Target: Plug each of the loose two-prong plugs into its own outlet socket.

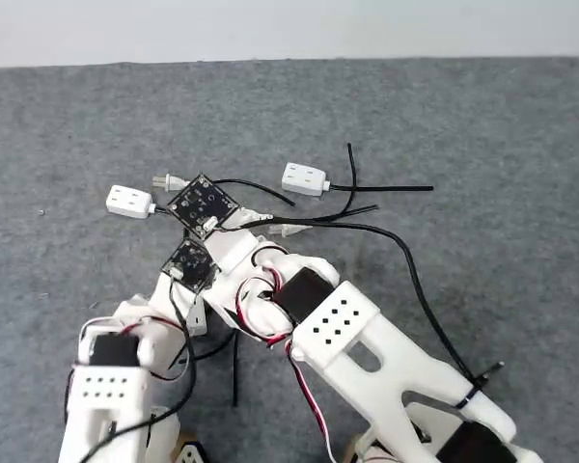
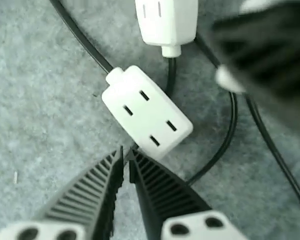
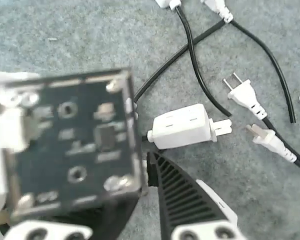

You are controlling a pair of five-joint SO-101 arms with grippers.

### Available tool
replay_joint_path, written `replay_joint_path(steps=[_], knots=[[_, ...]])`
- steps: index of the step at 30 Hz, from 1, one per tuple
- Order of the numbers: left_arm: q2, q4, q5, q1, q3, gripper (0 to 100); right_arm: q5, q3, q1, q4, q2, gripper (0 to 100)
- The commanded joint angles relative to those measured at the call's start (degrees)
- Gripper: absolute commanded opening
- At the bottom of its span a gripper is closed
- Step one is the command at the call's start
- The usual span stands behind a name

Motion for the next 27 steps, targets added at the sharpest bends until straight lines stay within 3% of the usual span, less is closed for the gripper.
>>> replay_joint_path(steps=[1,6,11,15,19,27], knots=[[-6.59,0.18,3.96,-1.23,-0.13,1,-5.36,1.32,1.1,-4.62,-0.22,0.8],[-16.79,-3.87,22.68,-13.98,0.04,2,-15.74,7.38,2.07,-16.22,-0.13,0.8],[-23.12,-6.24,31.91,-24.7,0.22,2,-17.85,8.79,1.54,-22.64,2.24,0.8],[-22.77,-7.21,35.52,-27.78,-0.84,2,-18.02,4.4,1.27,-23.43,9.71,0.8],[-19.96,-9.93,37.19,-30.33,-1.36,2,-20.84,-3.34,0.48,-17.89,15.08,0.8],[-3.78,-15.3,37.27,-31.47,-6.73,2,-21.27,-8.0,-1.63,-14.99,14.99,0.8]])
